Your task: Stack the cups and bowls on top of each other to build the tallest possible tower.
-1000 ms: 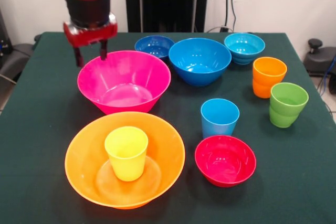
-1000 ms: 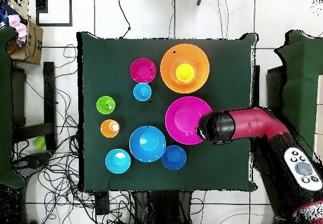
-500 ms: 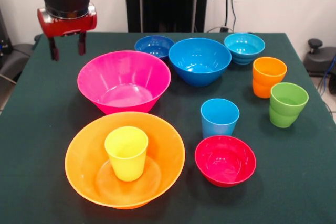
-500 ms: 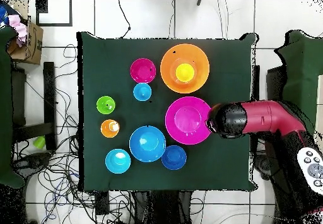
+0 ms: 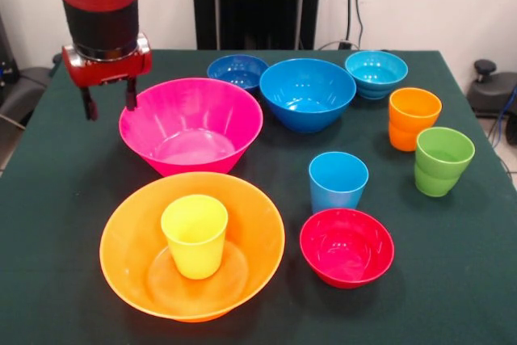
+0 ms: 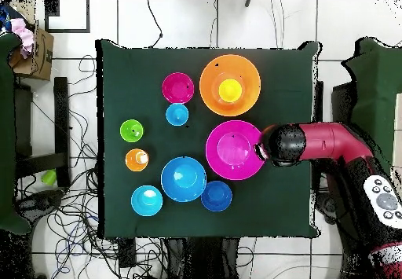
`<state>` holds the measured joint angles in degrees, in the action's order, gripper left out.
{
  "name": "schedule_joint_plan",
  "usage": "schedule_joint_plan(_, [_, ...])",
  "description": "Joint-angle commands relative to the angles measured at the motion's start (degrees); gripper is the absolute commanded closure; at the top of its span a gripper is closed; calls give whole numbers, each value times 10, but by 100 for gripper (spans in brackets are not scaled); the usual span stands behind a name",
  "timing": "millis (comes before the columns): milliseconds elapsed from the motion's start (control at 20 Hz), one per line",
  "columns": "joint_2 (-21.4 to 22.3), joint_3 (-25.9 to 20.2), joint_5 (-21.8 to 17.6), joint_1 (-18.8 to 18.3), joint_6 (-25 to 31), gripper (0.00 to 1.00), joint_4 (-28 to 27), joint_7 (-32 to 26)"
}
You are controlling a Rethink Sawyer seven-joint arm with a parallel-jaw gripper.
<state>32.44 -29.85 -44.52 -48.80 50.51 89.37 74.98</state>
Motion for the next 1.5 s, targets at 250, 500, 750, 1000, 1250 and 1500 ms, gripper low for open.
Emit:
schedule_joint_plan(250, [-75, -20, -30, 4, -46, 0, -46, -91])
schedule_joint_plan(500, [-85, -21, -34, 5, -56, 0, -60, -89])
schedule_joint_plan(750, [-81, -21, -37, -8, -51, 0, -76, -113])
schedule_joint_plan(1000, [-77, -29, -29, -26, -38, 0, -90, -140])
schedule_joint_plan(1250, [-101, -35, -37, -39, -28, 0, -130, -169])
schedule_joint_plan(1500, [-115, -44, -35, -52, -11, 0, -158, -195])
